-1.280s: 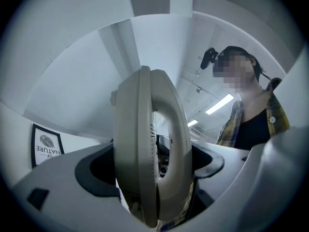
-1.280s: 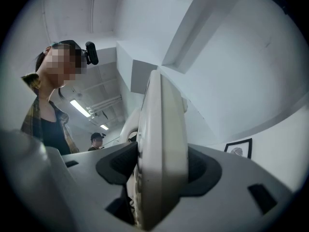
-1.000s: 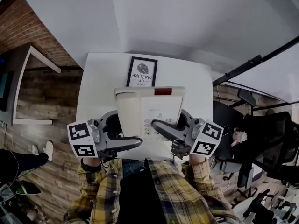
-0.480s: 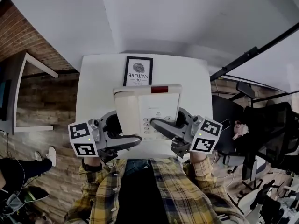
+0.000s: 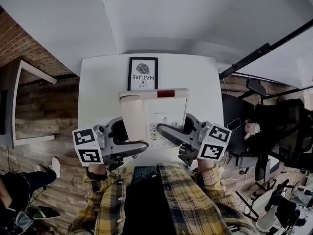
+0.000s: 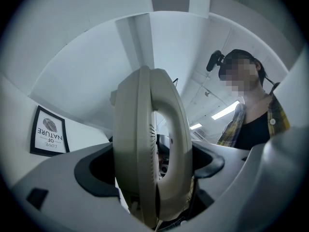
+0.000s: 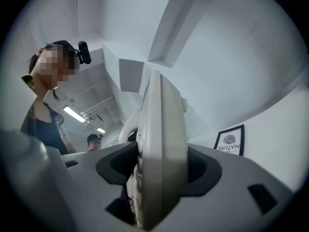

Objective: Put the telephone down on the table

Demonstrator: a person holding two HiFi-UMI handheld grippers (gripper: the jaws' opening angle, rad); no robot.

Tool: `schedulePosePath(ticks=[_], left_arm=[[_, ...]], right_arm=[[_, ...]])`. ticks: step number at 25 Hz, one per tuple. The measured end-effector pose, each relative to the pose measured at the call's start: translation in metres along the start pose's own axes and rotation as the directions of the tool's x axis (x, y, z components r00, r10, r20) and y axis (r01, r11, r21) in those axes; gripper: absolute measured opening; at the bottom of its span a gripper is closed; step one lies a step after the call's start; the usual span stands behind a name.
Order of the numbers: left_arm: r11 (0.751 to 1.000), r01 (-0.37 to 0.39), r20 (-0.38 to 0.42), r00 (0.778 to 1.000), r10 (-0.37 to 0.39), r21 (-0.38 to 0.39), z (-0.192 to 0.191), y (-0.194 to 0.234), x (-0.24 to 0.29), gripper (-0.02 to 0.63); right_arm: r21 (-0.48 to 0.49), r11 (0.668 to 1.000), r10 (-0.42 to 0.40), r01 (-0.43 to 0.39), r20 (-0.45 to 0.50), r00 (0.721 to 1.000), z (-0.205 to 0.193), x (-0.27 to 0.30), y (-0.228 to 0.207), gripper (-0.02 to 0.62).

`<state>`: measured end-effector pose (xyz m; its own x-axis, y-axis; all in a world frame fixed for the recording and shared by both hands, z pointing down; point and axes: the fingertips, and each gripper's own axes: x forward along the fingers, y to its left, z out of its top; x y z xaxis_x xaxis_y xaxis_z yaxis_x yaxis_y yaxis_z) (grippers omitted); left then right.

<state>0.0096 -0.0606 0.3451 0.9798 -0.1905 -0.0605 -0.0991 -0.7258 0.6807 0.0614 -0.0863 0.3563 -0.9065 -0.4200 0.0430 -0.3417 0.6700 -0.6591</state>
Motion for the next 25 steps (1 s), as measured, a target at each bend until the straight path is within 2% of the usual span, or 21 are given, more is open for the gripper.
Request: schedulePosePath(ticks=[5,15,25], left_arm=[[1.0,-0.001,-0.011,1.0,0.001,-0.021,-0.007,0.009,-0.004,0.419],[0.993,-0.014,-0.052,0.999,0.008,-0.115,-0.04,0.028,-0.004,0.419],[0.972,-0.036,-0.127,0.992,0.006,-0.233,-0.086,0.053,0.005,0.422]], right_arm=[[0.019,1.0,-0.019,0.019,-0.006,1.0,-0.009,0.004,-0.007,0.255],[0.102,0.993,-0.063,0.067,-0.041,0.997,-0.043,-0.001,-0.027,0.256],[0.197,0.97,-0.123,0.14,-0.093,0.988,-0.085,-0.016,-0.059,0.259]])
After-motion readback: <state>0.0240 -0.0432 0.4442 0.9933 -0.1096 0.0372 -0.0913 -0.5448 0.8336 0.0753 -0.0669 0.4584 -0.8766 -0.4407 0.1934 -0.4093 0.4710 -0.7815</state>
